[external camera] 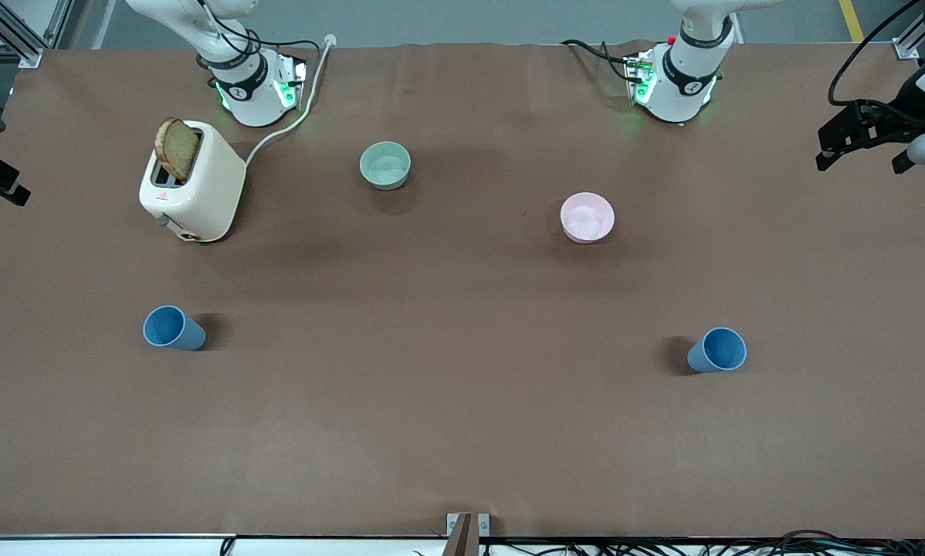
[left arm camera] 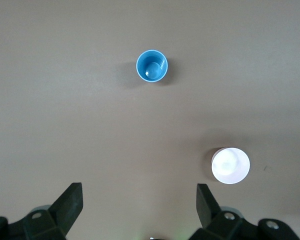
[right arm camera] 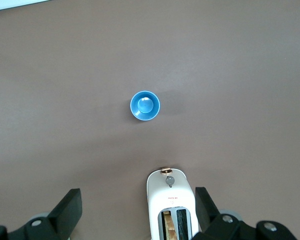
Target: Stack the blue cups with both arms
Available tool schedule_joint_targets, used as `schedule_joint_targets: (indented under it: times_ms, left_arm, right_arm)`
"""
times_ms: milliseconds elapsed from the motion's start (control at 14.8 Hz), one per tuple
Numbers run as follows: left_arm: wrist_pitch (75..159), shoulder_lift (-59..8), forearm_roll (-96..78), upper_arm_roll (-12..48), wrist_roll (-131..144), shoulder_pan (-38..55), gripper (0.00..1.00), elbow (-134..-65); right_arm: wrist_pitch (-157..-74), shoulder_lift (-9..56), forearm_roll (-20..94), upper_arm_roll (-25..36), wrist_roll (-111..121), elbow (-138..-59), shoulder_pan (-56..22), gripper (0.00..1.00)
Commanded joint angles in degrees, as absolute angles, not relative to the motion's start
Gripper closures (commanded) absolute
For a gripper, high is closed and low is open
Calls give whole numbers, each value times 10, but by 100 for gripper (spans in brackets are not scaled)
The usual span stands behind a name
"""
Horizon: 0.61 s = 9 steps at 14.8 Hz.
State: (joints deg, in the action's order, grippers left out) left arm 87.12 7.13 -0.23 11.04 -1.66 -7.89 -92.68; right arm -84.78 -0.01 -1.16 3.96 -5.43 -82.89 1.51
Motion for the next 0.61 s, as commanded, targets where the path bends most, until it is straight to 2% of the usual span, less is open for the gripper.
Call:
schedule_joint_targets:
  times_ms: [0, 270, 405, 541]
  left_arm:
    - [862, 66, 0, 113, -18, -80, 0, -912]
    - [866, 41, 10, 112, -25, -79, 0, -891]
    - [886, -14, 46, 112, -26, -82, 0, -873]
    - [944, -49, 67, 110, -25, -85, 0, -884]
  right_arm:
    - [-843, -3, -9, 38, -53, -830, 17, 0]
    - [-843, -2, -9, 37, -54, -830, 16, 0]
    - [-844, -2, -9, 37, -54, -829, 16, 0]
    - [-845, -1, -4, 37, -52, -828, 18, 0]
